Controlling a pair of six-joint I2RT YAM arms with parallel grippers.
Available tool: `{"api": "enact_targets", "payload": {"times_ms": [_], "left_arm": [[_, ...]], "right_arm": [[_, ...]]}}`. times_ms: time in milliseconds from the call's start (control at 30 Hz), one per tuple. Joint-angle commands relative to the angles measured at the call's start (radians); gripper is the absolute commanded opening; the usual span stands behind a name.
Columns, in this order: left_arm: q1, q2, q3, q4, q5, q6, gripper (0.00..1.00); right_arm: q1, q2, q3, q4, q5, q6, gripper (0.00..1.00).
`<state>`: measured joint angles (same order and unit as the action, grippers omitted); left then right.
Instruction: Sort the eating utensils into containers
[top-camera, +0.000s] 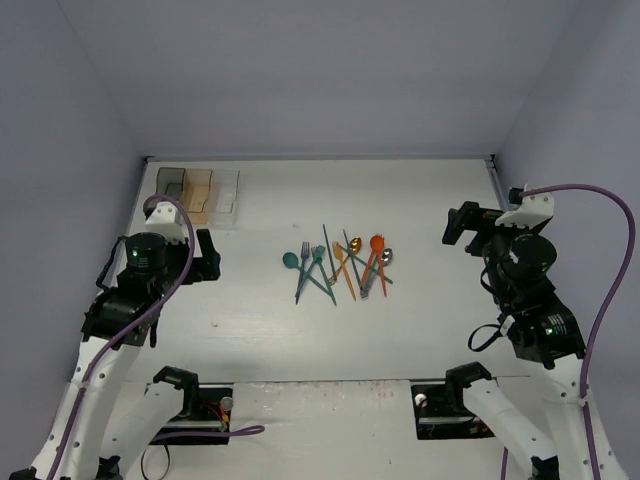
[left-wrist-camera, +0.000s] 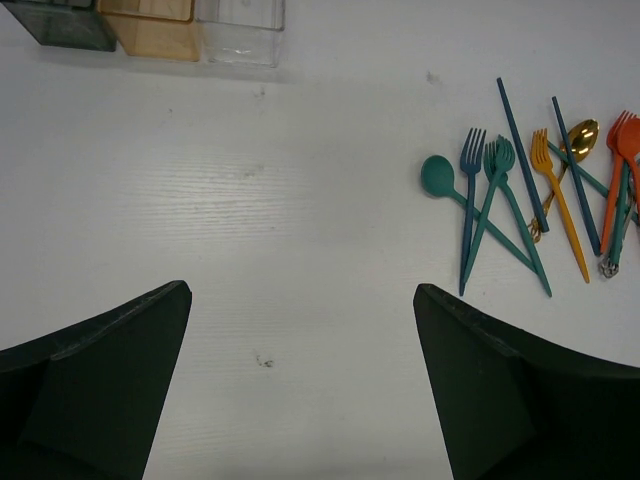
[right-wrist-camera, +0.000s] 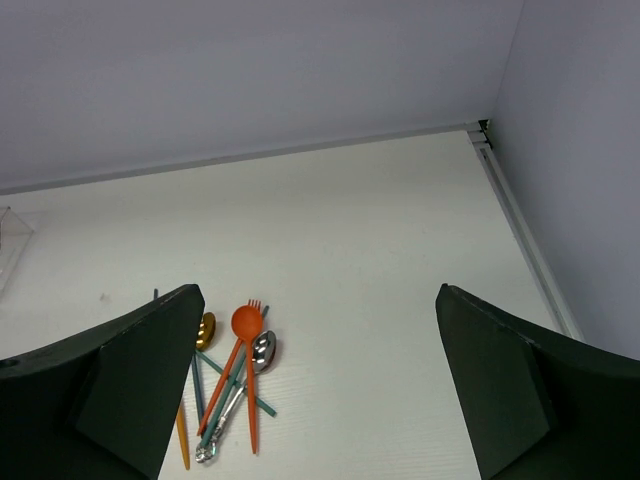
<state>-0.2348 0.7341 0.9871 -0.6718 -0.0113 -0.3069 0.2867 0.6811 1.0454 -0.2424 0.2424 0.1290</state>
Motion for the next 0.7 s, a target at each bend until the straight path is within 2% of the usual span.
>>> {"api": "enact_targets", "payload": {"times_ms": [0,200,433,667], "left_arm": [[-0.003,0.041,0.026,0.008,0.065,-0.005,0.93],[-0.051,0.134,0.056,0.003,0.095,-0.044,0.93],[-0.311,0.287,0.114,0.009,-0.098,-0.057,0.93],[-0.382,0.502,0.152,0.046,-0.139,-0.134,0.93]], "right_arm": [[-0.006,0.004,-0.001,0.084,0.011,0.035,1.0],[-0.006,-0.021,-0.045,0.079,0.008,0.079,1.0],[-0.006,-0.039,-0.091,0.054,-0.069,0.075,1.0],[-0.006,-0.088,-0.132,0.033,-0.119,0.072,1.0]]}}
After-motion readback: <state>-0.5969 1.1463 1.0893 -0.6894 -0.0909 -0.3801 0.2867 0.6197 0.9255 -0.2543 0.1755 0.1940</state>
